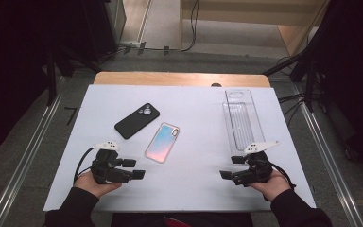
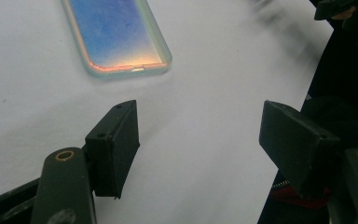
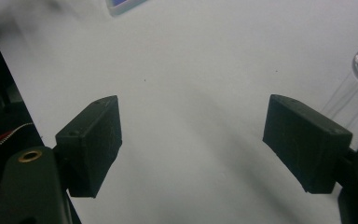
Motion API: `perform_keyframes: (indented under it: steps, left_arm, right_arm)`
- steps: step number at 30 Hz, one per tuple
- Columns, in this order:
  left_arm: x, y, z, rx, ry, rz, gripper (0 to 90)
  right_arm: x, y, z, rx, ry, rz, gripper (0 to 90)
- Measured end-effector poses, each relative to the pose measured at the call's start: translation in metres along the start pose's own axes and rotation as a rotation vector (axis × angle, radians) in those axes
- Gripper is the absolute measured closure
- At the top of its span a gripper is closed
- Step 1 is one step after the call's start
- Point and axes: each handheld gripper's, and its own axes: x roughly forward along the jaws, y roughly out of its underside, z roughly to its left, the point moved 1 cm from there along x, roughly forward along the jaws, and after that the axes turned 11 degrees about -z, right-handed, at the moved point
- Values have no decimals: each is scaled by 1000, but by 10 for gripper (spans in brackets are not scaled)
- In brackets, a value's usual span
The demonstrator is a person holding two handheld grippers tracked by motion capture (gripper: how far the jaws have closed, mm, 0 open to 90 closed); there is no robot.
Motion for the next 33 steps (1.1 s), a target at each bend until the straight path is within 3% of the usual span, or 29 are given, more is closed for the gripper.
perform_keyframes:
  steps: [9,19,33]
  left_arm:
    - [5,-4,3,-14,18,2,279]
    - [2,-1,2,-14,7,2,279]
    - [2,1,1,-5,7,16,279]
  right_arm:
    - [4,0,-7,-1,-11,9,177]
    - [6,-2,-11,-9,-33,13,183]
    - [2,0,-2,-14,-49,17,184]
